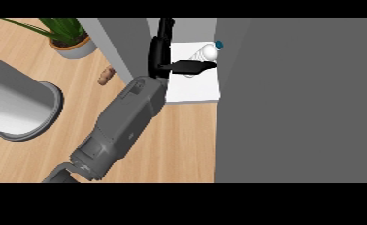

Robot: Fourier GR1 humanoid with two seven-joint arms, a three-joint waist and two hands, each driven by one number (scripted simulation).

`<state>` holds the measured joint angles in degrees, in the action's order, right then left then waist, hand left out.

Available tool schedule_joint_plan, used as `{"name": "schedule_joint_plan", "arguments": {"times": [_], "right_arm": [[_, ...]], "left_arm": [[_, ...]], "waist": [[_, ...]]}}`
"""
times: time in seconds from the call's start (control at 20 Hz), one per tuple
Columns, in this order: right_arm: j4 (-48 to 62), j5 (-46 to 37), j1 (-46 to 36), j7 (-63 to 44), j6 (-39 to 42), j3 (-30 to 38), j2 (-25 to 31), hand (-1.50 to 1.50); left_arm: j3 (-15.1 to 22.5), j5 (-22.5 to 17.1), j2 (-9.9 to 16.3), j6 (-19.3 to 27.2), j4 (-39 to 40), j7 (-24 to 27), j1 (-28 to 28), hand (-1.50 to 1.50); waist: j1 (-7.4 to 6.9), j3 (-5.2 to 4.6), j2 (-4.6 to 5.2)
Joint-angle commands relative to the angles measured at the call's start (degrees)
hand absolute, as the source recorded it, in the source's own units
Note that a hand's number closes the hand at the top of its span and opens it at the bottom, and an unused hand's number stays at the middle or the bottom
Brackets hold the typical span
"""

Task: Pick up the bottled water, place it into the cabinet and close the cabinet

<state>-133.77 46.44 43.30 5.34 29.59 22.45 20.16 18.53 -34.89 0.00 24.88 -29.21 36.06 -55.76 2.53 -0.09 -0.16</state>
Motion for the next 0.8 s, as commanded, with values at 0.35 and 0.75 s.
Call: {"name": "schedule_joint_plan", "arguments": {"times": [0.35, 0.75], "right_arm": [[-8.16, 0.78, 3.16, -2.82, -1.80, 1.80, -2.46, -1.50], [-10.54, -0.47, 2.19, -3.98, -2.83, 2.72, -1.65, -1.50]], "left_arm": [[15.49, -3.53, 0.00, 7.41, -28.47, -1.75, 21.76, -1.50], [22.43, -0.26, 2.72, 7.20, -45.56, -3.20, 37.55, -1.50]], "waist": [[-2.29, 0.03, -0.47], [-2.98, 0.01, -0.32]]}}
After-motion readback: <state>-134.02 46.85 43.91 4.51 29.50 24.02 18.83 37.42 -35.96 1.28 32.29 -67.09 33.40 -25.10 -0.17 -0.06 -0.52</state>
